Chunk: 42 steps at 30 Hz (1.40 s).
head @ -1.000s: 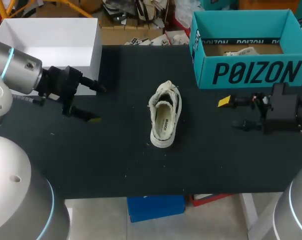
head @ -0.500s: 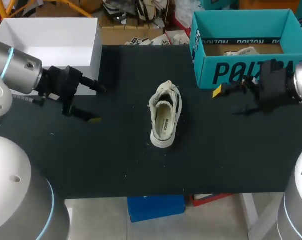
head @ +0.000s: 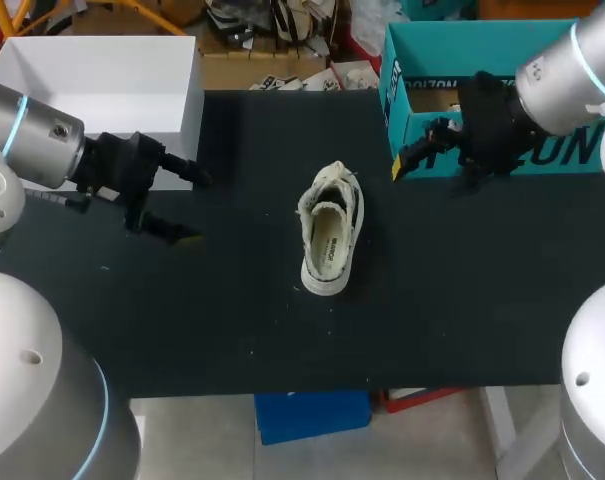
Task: Take the shoe out of the shoebox, open the shoe tongue, remove and reinsert the insole, then place the shoe into the shoebox
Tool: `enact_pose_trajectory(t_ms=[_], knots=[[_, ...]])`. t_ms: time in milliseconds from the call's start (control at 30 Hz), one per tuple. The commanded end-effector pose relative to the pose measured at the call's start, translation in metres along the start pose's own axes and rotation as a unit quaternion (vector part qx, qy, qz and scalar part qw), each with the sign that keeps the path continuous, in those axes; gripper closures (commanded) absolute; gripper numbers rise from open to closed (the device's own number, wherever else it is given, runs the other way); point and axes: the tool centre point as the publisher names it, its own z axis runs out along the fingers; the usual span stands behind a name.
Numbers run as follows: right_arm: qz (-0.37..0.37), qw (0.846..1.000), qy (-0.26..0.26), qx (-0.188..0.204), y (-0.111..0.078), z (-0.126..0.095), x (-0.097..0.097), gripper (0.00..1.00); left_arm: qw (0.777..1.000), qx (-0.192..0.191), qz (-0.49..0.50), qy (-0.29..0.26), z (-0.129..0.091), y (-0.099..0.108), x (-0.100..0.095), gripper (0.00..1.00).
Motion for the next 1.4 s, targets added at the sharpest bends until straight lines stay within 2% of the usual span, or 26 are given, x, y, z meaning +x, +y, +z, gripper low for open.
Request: enact_pose_trajectory(t_ms=[33, 567, 867, 1400], knots=[[-0.015, 0.986, -0.135, 0.094, 0.017, 0.004, 0.011, 0.0, 1.0, -0.001, 0.0, -0.002, 0.001, 0.0, 0.001, 0.0], [-0.017, 0.986, -0.136, 0.094, 0.018, 0.003, 0.012, 0.0, 1.0, -0.001, 0.0, -0.002, 0.001, 0.0, 0.001, 0.0], [-0.02, 0.977, -0.183, 0.103, 0.02, 0.032, 0.011, 0.0, 1.0, -0.001, 0.0, -0.002, 0.001, 0.0, 0.001, 0.0], [-0.03, 0.974, -0.195, 0.112, 0.036, 0.082, 0.012, 0.0, 1.0, -0.001, 0.0, -0.002, 0.001, 0.0, 0.001, 0.0]])
